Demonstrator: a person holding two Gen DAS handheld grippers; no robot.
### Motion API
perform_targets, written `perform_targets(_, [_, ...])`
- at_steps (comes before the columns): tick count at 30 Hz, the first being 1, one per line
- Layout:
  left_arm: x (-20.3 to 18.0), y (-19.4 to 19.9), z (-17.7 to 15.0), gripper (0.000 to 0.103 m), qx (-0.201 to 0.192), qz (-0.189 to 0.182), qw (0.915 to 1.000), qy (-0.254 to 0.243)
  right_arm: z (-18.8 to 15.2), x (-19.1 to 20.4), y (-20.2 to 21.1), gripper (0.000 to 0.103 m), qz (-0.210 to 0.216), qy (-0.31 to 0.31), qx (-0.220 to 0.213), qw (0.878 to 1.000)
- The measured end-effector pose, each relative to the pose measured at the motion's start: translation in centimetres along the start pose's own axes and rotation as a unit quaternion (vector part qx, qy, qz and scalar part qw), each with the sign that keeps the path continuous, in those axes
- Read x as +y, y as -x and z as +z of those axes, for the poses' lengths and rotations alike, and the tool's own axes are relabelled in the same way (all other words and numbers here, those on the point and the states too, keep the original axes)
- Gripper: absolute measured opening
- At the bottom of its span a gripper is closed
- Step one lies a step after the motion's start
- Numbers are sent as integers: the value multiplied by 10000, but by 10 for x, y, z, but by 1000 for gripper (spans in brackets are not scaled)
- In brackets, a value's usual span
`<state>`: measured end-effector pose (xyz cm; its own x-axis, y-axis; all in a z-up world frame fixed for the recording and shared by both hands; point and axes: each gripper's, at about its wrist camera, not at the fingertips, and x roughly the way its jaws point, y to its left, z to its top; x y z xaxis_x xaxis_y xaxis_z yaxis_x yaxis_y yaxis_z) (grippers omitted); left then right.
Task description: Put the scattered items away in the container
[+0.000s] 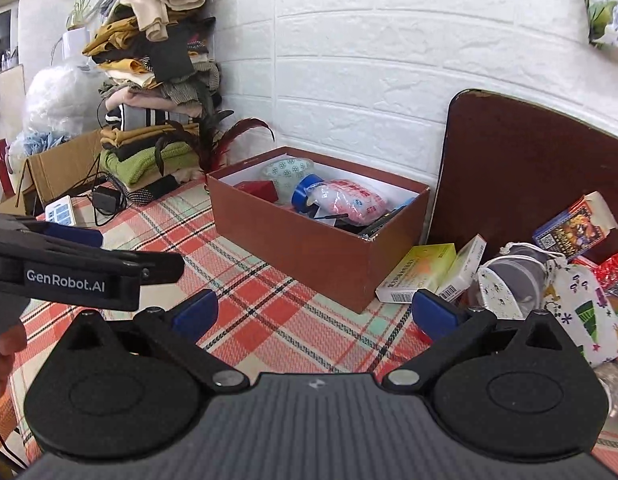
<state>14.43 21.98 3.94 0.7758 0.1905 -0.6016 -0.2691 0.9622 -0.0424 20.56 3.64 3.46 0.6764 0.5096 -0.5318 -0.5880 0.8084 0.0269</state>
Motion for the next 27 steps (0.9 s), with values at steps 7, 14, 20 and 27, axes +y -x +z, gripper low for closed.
perform_targets(7, [-1,11,0,103,-72,-28,10000,27,0,5,9,103,-174,84,-41,9998])
perform_targets(14, [-9,12,-3,103,-79,65,9998,-147,-4,4,5,103,-267,-1,47,9996])
perform_targets(20, [-10,7,-2,103,-14,2,9998,-175,-5,3,2,103,-386,85,79,9992])
perform_targets(27, [-10,0,-1,103,-17,-25,9998,-187,-5,2,-4,103,-344,53,146,9993])
